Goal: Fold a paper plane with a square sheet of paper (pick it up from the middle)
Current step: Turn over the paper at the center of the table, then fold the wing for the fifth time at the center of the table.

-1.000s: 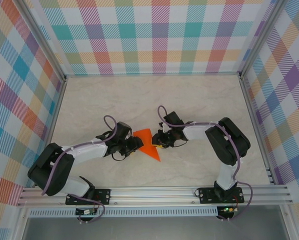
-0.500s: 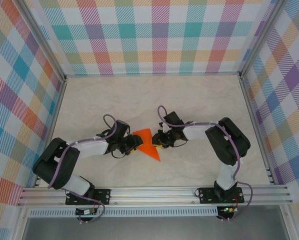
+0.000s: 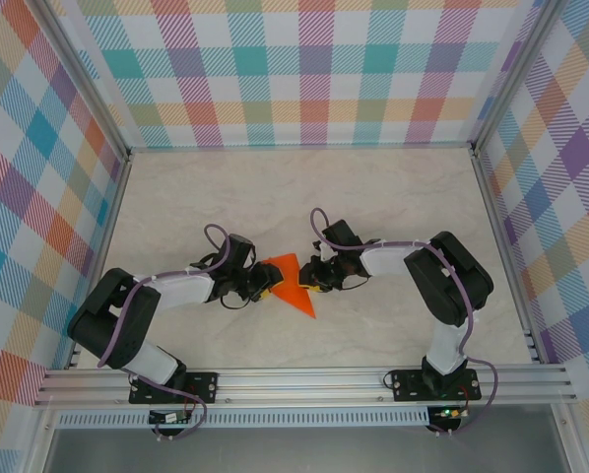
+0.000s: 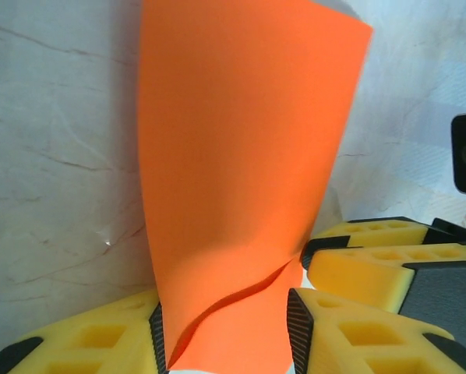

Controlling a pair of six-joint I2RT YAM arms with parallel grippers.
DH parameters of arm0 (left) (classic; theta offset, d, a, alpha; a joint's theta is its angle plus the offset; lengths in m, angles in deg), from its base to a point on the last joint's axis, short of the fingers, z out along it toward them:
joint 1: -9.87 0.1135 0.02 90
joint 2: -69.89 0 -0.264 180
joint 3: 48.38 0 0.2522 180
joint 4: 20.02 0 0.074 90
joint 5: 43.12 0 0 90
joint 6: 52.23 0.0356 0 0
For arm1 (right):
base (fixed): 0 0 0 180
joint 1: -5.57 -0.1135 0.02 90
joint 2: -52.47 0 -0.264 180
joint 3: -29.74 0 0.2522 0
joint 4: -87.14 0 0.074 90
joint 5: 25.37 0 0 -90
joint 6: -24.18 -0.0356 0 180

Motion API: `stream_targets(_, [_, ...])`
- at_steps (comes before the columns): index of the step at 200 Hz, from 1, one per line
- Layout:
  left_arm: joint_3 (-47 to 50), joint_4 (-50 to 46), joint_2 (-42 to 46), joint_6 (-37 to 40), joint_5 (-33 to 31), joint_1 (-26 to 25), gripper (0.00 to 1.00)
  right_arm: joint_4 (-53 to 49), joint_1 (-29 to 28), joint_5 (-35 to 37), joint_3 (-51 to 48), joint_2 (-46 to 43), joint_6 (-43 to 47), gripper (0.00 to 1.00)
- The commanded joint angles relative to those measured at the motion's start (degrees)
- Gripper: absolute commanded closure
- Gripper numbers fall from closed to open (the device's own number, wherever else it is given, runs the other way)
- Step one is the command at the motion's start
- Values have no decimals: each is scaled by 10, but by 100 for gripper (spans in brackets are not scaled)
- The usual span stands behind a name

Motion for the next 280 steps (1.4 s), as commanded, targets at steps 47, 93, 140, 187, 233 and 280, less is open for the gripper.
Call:
stream_targets(47, [-11,29,-2,-9,16,8,58,-47,-6,46,-19,39,0,74])
stream_targets(93, [-12,46,-11,-10,27,18,65,-48,-6,45,-17,37,5,74])
stream_targets(140, [-19,38,-10,-8,22,20,82,-63,-6,50,-1,12,16,73])
stream_targets(187, [-23,27,-4,-7,22,20,88,-107,-6,103,7,-67,40,66])
stream_targets(233, [-30,22,-5,-6,25,20,88,-128,-38,200,-33,-161,72,58])
stream_targets(280, [-30,20,-5,-8,25,20,88,-184,-169,391,-6,-190,127,55])
